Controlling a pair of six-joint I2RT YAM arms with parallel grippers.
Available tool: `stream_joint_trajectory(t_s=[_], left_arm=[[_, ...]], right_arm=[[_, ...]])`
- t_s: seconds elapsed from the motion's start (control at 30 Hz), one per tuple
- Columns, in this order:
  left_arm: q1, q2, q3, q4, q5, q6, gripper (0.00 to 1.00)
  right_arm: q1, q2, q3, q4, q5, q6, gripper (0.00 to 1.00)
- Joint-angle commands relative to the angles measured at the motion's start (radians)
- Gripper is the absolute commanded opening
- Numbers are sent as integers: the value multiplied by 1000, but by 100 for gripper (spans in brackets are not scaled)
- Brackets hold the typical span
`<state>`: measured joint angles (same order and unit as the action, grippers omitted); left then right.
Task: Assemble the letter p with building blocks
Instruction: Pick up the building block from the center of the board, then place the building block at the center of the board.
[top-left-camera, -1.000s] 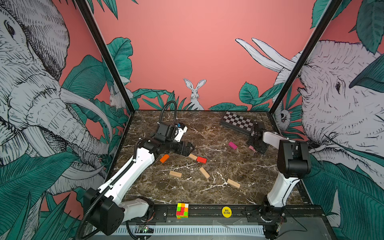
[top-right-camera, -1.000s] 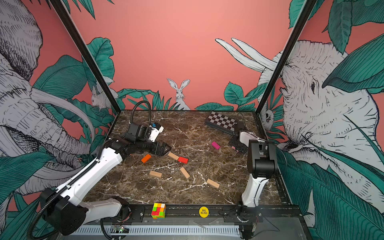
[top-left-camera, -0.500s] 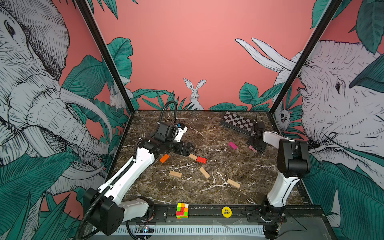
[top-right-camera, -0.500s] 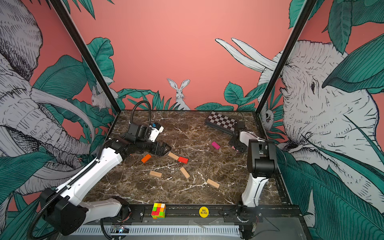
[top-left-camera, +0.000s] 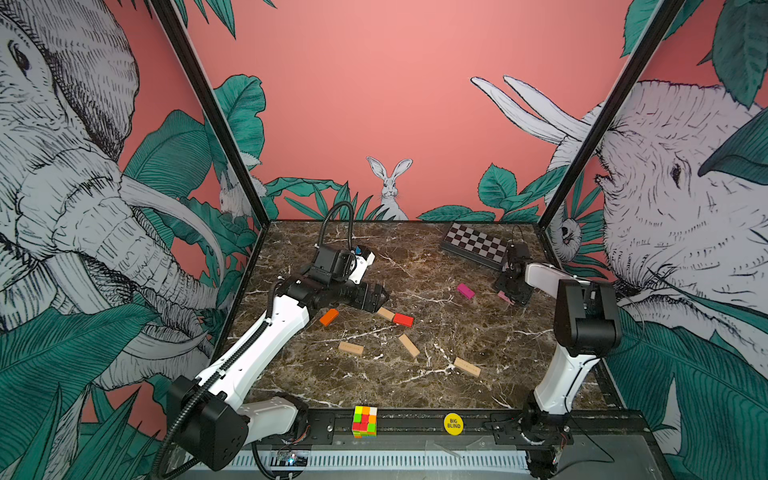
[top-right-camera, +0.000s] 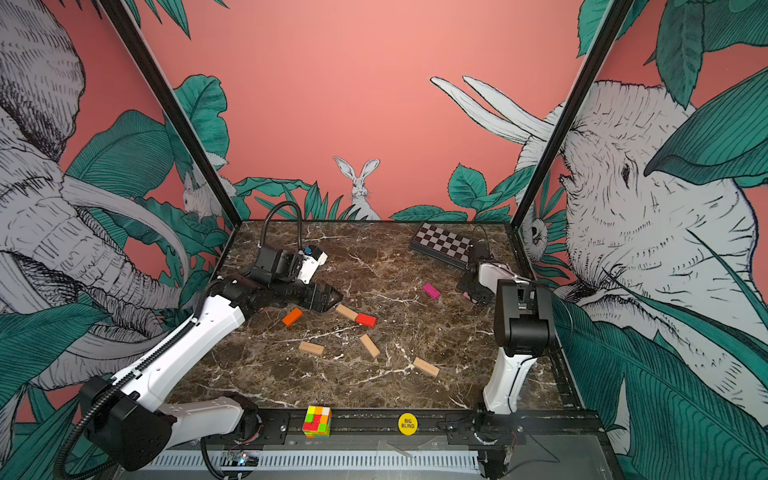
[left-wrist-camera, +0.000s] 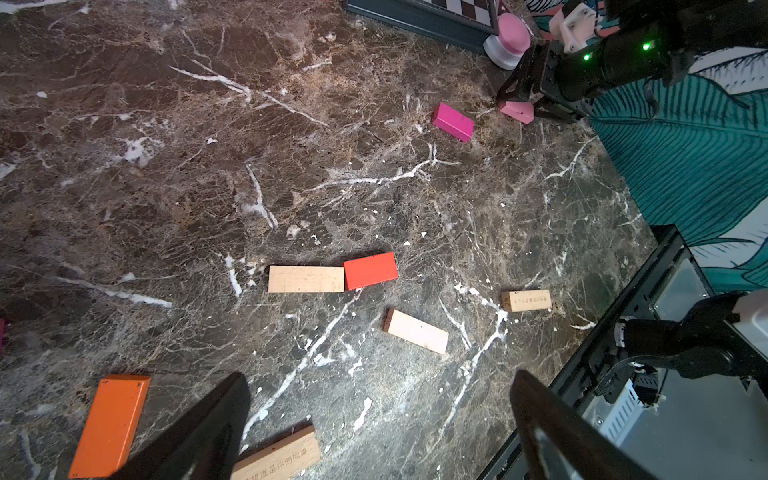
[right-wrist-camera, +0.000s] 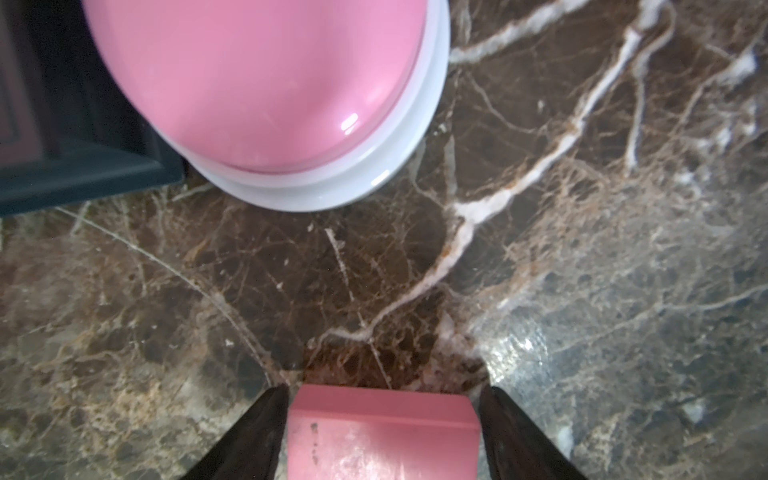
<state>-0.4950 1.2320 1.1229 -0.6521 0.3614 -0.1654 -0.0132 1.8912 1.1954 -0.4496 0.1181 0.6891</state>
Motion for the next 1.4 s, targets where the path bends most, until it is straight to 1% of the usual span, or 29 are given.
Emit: stream_joint_trajectory(t_s=[0.0, 0.17, 0.3, 0.37, 0.47, 0.5, 0.53, 0.6, 0.77, 0.87, 0.97, 1.13, 1.27, 1.37], left_arm=[[-4, -7, -6, -8, 0, -5, 100], [-4, -5, -5, -11, 0, -6, 100], [-4, -7, -5, -12, 2, -7, 99], [-4, -8, -5, -12, 2, -9, 100], [-4, -15, -6, -13, 1, -10, 100], [-4, -18, -6, -13, 0, -11, 100], [-4, -22, -6, -12, 0, -11, 100], [-2, -28, -8, -12, -2, -11, 100], [-5, -41, -12, -15, -10, -8, 100], [-27, -53, -12, -29, -47, 1, 100], [-58, -65, -14, -57, -83, 8, 100], [-60, -106, -68, -89, -95, 16, 100], [-59, -143, -129, -61, -118, 27, 100], [-60, -132, -126, -78, -129, 38, 100]], right_arm=[[17, -9, -31, -3, -35, 21, 70], [26, -48, -43, -2, -18, 3, 57], [62, -140, -51, -22, 10, -52, 53], [91, -196, -51, -35, 11, -81, 46], [170, -280, -38, -75, 46, -118, 45], [192, -281, -32, -85, 53, -125, 45], [225, -326, -27, -90, 65, -132, 45], [287, -338, -9, -103, 74, -132, 45], [419, -298, 51, -116, 88, -128, 45], [489, -220, 101, -111, 100, -137, 45], [534, -154, 153, -106, 94, -132, 45], [582, -48, 198, -82, 89, -159, 45], [582, 7, 197, -63, 72, -166, 45], [581, 30, 188, -56, 74, -176, 45]])
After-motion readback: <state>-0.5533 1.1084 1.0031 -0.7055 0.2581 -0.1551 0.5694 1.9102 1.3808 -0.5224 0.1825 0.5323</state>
